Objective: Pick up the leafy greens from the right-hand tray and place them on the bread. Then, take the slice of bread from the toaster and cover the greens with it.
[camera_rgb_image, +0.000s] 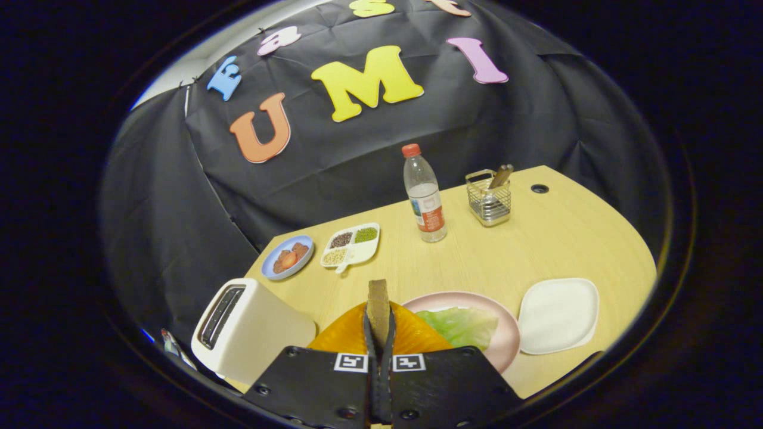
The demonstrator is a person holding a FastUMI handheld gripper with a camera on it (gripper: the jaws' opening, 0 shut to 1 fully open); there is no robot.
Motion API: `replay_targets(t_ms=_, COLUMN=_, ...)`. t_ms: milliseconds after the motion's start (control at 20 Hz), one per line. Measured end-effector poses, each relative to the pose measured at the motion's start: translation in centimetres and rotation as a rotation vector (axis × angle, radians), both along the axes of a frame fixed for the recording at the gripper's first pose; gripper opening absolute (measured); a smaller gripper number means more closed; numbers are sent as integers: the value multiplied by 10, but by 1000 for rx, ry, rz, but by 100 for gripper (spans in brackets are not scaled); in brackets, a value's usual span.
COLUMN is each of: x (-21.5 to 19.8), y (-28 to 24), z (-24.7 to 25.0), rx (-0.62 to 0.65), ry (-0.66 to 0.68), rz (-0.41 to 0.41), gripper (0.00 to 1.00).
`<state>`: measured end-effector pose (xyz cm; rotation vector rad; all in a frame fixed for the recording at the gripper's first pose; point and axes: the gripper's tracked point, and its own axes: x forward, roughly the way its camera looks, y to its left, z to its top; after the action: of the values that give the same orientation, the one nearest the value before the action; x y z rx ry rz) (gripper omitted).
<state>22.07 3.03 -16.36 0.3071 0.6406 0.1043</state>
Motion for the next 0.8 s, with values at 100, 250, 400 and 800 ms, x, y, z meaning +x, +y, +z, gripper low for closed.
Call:
replay_targets(t_ms=100, x=-1, y=-8, z=-12, rx=8, ry=29, rz=-13, gripper=0)
replay_targets(t_ms=250, x=-6, y=-14, z=-17, rx=46, ry=36, rz=3, gripper=0)
replay_targets(t_ms=400, x=-9, y=-33, z=-23, rx=32, ry=25, rz=-14, gripper=3)
replay_targets(t_ms=800, x=-7, y=-58, z=-58, rx=-17, ry=76, rz=-55, gripper=9)
